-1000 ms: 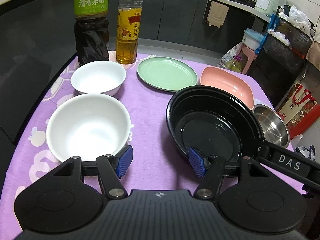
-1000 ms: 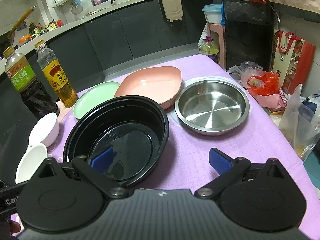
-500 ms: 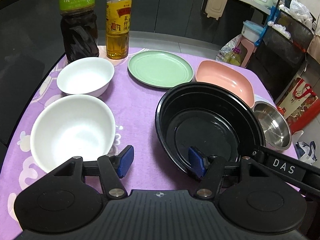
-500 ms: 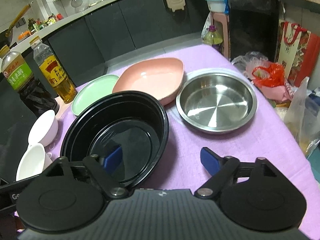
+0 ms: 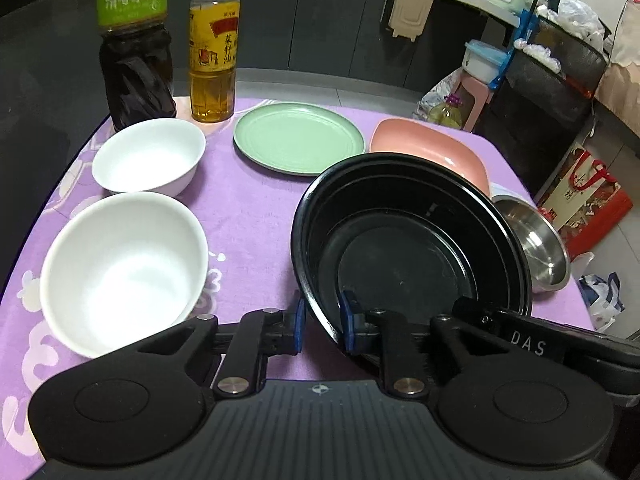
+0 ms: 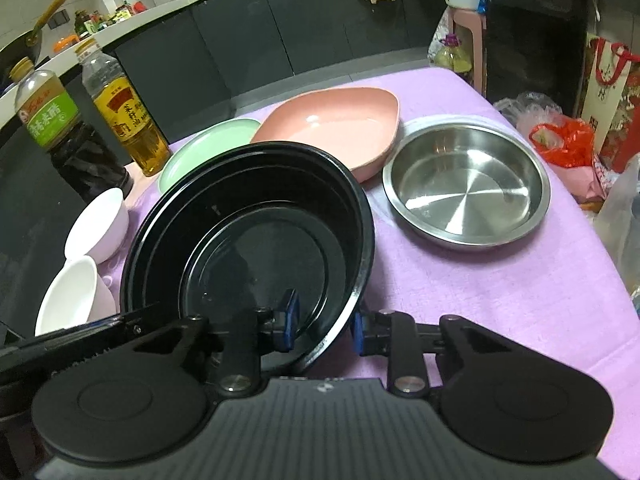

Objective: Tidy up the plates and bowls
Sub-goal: 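Slide the black bowl across the cloth with both grippers, then open them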

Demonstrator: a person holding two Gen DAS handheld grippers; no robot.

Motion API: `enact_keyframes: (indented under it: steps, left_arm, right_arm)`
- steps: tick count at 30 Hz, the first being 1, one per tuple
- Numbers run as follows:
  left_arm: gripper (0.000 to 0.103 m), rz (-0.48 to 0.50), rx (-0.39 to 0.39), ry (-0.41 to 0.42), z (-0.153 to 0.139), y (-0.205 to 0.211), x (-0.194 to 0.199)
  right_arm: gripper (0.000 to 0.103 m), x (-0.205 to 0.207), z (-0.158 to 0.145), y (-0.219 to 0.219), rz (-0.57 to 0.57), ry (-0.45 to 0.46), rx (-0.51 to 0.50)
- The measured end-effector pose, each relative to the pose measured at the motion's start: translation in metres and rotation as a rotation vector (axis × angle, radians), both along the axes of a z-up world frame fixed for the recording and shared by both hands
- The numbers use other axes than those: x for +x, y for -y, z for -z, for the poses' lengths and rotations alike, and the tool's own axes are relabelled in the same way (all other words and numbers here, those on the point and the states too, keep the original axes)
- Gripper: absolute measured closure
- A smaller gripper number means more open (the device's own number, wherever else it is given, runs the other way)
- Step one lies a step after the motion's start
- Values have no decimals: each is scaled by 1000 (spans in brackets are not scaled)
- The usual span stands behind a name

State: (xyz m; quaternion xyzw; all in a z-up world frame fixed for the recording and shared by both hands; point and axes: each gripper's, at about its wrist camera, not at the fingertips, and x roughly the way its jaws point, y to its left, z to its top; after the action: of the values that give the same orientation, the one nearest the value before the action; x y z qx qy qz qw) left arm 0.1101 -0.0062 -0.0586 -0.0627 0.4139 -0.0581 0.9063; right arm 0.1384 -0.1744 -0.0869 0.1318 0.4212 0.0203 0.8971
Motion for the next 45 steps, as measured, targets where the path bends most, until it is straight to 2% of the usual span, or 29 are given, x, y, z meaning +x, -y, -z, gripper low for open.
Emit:
enact_keyframes:
  steps: [8,17,24,34,45]
  left_arm:
    - [85,-1,9,27,-13,-2,-30]
    - [85,0,-1,75,-25,-14,-81]
    - [85,-8,-21,91,-28,-29,-121]
    - [84,-20,3,88,-20,-42,-158]
    - [81,-23,18,38,-2,-49,-170]
  right_arm:
    - [85,-23,-14,-2,-8,46,-25]
    - [85,-63,-29,-15,-28,98,-47]
    - [85,-92,-28,-29,-44,79,-52]
    - [85,-122,-22,-53,-82,81,-65]
    - [85,-138,-8,-62,-108,53,-79]
